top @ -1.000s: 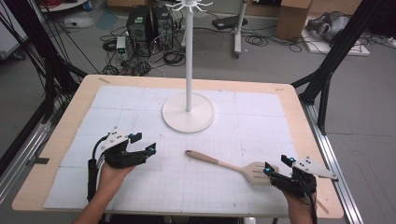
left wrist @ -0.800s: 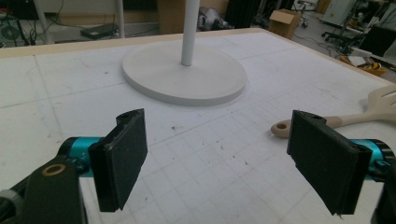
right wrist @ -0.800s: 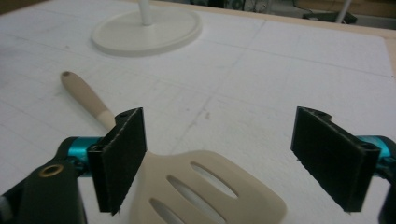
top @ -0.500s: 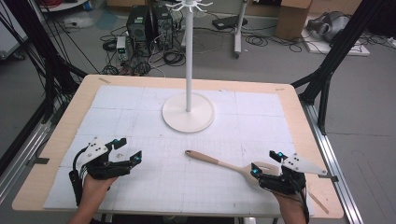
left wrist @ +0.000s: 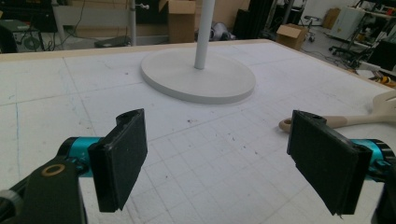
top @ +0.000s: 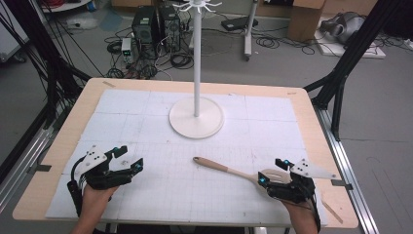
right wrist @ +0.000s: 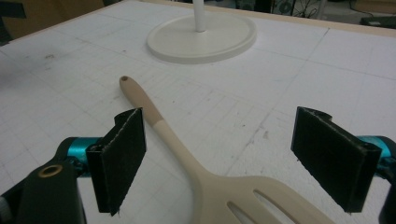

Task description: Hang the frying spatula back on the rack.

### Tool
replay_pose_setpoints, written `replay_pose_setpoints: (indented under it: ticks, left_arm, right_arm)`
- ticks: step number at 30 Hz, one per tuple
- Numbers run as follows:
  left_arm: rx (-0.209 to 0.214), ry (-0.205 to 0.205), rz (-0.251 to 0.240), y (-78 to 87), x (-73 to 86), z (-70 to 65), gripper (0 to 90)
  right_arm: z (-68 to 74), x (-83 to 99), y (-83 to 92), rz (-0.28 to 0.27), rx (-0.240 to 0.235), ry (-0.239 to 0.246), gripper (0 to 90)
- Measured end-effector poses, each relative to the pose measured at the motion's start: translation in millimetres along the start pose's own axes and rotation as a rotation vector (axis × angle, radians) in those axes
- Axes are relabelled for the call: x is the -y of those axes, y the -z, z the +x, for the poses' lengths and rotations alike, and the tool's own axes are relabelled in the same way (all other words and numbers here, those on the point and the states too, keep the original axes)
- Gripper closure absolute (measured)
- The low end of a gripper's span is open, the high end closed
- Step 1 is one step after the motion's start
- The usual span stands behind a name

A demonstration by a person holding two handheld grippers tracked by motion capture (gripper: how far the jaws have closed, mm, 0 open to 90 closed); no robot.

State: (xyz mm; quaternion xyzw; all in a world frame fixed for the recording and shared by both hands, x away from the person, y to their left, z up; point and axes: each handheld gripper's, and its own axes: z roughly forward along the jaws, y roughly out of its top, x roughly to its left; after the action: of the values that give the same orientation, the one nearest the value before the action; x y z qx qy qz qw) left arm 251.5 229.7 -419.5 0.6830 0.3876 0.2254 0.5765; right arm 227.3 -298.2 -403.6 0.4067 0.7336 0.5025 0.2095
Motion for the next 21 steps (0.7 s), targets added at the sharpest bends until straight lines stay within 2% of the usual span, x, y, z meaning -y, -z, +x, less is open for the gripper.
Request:
replay_pose_setpoints:
  ticks: [3, 7, 11, 12, 13, 14, 15, 16, 18, 21]
  left_arm:
    - [0.001, 0.001, 0.005, -0.2, 0.4, -0.7, 20.6]
    - [0.004, 0.003, 0.009, 0.0, 0.7, -0.6, 20.8]
    - [0.004, 0.001, 0.013, 0.4, 0.6, -0.5, 20.9]
    - [0.004, 0.002, 0.016, 0.7, 1.0, -1.1, 21.0]
    - [0.003, 0.001, 0.018, 0.9, 1.2, -1.6, 21.0]
    - [0.007, -0.003, 0.02, 1.3, 1.1, -2.2, 21.1]
    - [0.007, -0.003, 0.02, 1.3, 1.1, -2.2, 21.2]
    - [0.005, -0.001, 0.019, 1.7, 1.0, -2.3, 21.2]
    - [0.005, -0.001, 0.02, 1.6, 1.0, -2.0, 21.2]
    - [0.003, 0.002, 0.025, 1.1, 1.4, -1.3, 21.2]
  right_arm:
    - [3.0, -3.3, -4.1, 0.011, -0.021, 0.016, 16.9]
    - [7.5, -6.4, -12.6, 0.064, -0.063, 0.055, 16.7]
    - [8.0, -10.8, -17.4, 0.092, -0.07, 0.074, 17.3]
    - [8.2, -15.9, -21.4, 0.107, -0.077, 0.1, 17.7]
    - [8.2, -15.9, -21.4, 0.107, -0.077, 0.1, 17.7]
    - [7.9, -21.7, -25.8, 0.121, -0.099, 0.115, 21.5]
    - [7.9, -21.7, -25.8, 0.121, -0.099, 0.115, 21.5]
    - [6.7, -26.7, -31.7, 0.152, -0.135, 0.126, 23.0]
    - [6.5, -28.6, -34.8, 0.166, -0.145, 0.134, 23.5]
    - [5.6, -32.9, -45.2, 0.225, -0.167, 0.168, 27.5]
